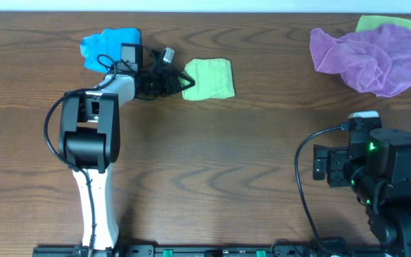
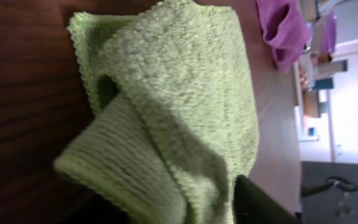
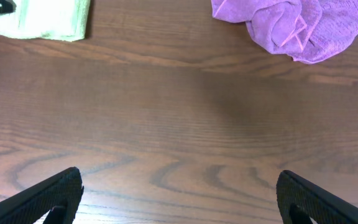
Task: Fold the cloth
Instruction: 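Lift the green cloth and carry it left toward the blue cloth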
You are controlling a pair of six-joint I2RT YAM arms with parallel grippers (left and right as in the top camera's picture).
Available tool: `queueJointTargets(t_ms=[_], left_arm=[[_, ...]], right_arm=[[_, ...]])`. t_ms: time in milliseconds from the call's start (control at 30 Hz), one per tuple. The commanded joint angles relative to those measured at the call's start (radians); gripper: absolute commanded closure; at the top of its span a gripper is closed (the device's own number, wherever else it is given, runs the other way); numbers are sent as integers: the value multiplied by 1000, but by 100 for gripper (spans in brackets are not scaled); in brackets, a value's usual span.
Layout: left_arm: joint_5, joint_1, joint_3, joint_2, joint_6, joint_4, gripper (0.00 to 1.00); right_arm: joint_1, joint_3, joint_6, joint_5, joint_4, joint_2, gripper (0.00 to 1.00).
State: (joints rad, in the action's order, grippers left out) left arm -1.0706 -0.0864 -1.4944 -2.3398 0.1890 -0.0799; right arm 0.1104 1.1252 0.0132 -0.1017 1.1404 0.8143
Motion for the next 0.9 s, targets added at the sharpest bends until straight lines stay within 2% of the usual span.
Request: queueJointTargets(t_ms=[0,67,100,367,867], left_arm=[[15,-14,1,-54,39,19,74],[3,-17,1,-80,90,53,91],[-4,-19,1,-94,114,74,94],[-48,-18,-26,-103,179,161,94],[-127,-19,-167,-88,221,162,94]], right_arm=[[-6,-3,-11,-6,1,-2,1],[-6,-3,-11,-6,1,-2,1],[-6,-3,-11,-6,1,-2,1],[-6,-3,-11,-6,1,-2,1],[-6,-3,-11,-6,1,-2,1]])
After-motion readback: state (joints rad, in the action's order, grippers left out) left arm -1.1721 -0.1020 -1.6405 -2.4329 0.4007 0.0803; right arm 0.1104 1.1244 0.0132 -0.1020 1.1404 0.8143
